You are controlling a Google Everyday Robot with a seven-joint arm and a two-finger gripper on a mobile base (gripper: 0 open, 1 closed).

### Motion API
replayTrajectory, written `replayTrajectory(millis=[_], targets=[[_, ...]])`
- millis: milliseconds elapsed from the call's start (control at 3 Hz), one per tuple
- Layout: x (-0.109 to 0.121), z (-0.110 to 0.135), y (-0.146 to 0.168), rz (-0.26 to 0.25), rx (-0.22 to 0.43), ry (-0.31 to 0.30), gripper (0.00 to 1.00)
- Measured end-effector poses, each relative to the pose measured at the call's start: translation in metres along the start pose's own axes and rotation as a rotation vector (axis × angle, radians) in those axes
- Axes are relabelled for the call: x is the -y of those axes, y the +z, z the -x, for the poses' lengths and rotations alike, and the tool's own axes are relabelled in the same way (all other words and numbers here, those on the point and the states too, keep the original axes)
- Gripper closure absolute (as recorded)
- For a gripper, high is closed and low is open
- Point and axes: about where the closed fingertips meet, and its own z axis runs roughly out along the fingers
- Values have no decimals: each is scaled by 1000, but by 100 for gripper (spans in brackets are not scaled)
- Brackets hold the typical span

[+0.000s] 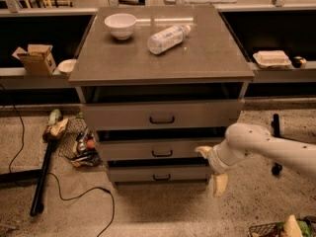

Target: Open middle drawer

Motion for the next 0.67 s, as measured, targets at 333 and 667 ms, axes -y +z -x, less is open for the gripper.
replayTrajectory(millis=[333,667], targets=[[44,-17,12,-68,-54,-64,0],[71,-33,25,-94,-80,-75,0]])
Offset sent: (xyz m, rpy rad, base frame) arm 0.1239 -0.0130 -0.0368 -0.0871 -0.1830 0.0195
